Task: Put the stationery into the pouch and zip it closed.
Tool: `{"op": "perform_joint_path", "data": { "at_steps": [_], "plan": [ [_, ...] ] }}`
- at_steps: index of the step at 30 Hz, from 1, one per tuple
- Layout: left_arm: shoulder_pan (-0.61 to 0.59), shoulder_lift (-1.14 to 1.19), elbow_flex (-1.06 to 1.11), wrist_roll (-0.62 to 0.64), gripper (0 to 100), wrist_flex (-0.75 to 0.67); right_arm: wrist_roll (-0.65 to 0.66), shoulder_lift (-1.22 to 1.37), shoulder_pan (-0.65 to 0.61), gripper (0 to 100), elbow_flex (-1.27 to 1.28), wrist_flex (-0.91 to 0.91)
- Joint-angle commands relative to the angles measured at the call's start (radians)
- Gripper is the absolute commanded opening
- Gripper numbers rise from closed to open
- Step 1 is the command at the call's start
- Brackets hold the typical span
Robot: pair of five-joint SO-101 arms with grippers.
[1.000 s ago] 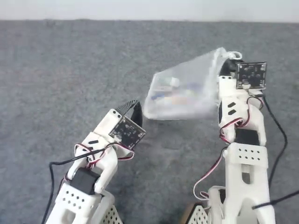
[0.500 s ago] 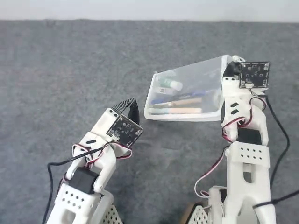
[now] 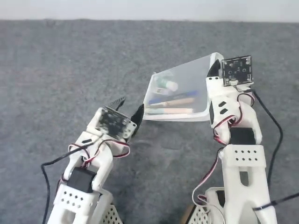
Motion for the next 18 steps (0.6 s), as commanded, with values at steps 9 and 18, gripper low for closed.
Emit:
{"op": "perform_joint_path", "data": {
  "at_steps": [9,18],
  "plan": [
    [-0.054,-0.018,-0.042,0.114,21,-0.028,0.014,-0.280,-0.108,19.5,-0.020,0.263],
    [-0.055,-0.018,-0.042,0.110,21,-0.028,0.008,-0.433,-0.127,19.5,0.048,0.277]
  ]
}}
